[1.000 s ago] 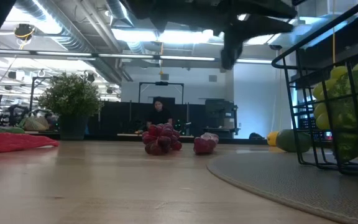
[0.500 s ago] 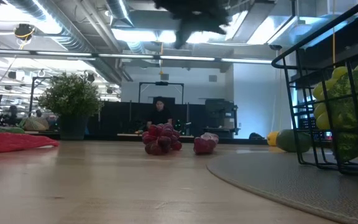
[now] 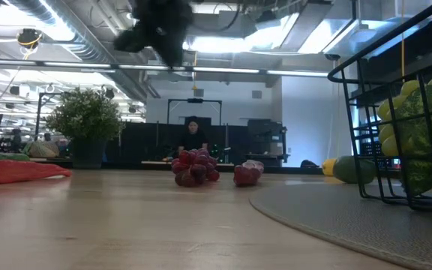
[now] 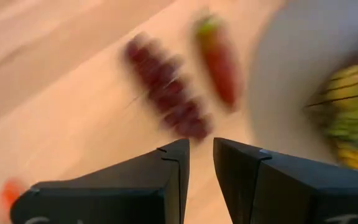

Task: Build produce basket
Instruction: Put the lime into the wire basket

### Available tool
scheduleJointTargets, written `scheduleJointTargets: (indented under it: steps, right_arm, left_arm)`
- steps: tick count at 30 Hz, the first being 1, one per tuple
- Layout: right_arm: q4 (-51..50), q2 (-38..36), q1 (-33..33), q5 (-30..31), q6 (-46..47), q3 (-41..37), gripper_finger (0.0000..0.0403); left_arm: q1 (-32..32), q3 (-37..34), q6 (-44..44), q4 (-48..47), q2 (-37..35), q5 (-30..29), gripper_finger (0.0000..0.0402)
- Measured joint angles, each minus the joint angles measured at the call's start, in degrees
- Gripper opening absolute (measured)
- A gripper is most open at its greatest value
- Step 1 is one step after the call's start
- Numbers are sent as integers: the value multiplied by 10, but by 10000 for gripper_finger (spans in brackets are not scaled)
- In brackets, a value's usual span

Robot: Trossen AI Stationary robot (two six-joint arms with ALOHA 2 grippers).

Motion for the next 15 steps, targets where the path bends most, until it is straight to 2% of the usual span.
scheduleJointTargets:
  steps: [4,9,15]
  right_arm:
    - [0,2,0,0,0,0,69]
    - [0,4,0,0,0,0,69]
    - [1,4,0,0,2,0,69]
  left_arm:
    - [-7,0,-97,-120,0,-1,60]
    - [-10,-2,-159,-228,0,2,60]
    - [-1,-43,-173,-255,0,55,60]
